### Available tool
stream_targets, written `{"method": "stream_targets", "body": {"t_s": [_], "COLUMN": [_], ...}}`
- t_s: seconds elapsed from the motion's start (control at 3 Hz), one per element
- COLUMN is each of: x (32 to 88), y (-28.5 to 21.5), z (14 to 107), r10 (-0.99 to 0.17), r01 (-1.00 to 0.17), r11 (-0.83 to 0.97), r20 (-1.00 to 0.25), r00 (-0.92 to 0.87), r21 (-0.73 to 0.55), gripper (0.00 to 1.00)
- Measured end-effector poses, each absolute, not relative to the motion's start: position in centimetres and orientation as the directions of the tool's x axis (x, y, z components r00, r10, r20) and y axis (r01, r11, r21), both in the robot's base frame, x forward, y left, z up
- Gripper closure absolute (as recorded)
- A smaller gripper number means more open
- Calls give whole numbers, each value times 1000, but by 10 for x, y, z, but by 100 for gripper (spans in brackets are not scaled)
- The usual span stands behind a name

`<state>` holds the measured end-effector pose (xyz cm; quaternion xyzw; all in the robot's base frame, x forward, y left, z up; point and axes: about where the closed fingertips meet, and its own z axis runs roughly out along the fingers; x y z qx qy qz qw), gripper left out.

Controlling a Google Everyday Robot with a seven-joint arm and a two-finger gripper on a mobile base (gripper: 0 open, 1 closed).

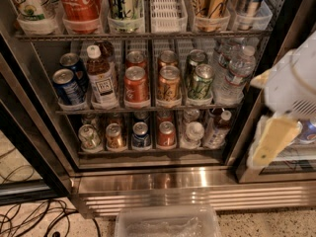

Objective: Pick coke can from bottom shelf of fridge

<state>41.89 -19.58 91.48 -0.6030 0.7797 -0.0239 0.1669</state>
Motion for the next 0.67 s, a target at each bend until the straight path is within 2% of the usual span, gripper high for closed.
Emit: {"method": "stream_targets", "body": {"t_s": [0.67], "x": [408], "y": [-176], "z": [797], "r10": [-924], "r01": [-944], "r11": [288], "r20": [-306], "r00": [-229], "r21": [-163], "gripper": [0]}}
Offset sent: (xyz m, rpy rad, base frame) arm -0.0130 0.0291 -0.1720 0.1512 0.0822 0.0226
